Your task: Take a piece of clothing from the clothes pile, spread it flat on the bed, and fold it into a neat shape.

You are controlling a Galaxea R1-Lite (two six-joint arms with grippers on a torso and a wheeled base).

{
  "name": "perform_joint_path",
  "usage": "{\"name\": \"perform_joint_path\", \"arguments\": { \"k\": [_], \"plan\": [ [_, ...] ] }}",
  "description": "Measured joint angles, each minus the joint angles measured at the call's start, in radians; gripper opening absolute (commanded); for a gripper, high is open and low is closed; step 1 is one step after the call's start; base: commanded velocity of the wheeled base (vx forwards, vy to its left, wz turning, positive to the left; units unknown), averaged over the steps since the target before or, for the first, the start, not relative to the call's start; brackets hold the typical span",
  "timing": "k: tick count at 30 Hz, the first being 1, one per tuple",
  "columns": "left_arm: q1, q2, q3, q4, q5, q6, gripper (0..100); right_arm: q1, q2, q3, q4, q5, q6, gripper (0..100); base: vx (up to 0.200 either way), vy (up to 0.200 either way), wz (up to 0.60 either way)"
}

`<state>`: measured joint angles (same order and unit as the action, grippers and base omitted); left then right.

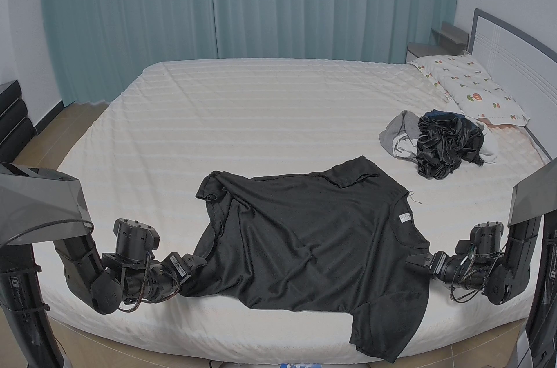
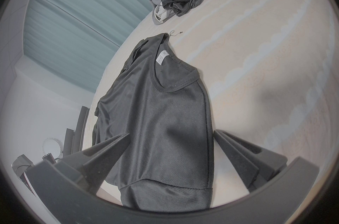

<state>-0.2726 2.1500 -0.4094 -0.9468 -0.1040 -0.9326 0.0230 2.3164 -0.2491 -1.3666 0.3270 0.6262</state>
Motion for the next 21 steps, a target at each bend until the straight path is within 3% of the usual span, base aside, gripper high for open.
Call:
{"name": "perform_joint_path", "arguments": {
  "k": [5, 6, 13, 21],
  "plan": [
    [-0.005, 0.007, -0.002, -0.001, 0.0, 0.001, 0, 0.007, 0.015, -0.002, -0.001, -0.003, -0.011, 100, 0.0, 0.0, 0.0],
    [-0.006, 0.008, -0.001, 0.0, 0.0, 0.001, 0, 0.009, 0.018, -0.001, -0.002, -0.004, -0.021, 0, 0.0, 0.0, 0.0],
    [-0.007, 0.007, 0.017, 0.013, 0.001, 0.028, 0, -0.002, 0.03, 0.019, 0.003, -0.023, -0.072, 0, 0.0, 0.0, 0.0],
    [-0.007, -0.011, 0.034, 0.044, 0.001, 0.062, 0, -0.077, 0.007, 0.048, 0.011, -0.023, -0.17, 0, 0.0, 0.0, 0.0]
  ]
}}
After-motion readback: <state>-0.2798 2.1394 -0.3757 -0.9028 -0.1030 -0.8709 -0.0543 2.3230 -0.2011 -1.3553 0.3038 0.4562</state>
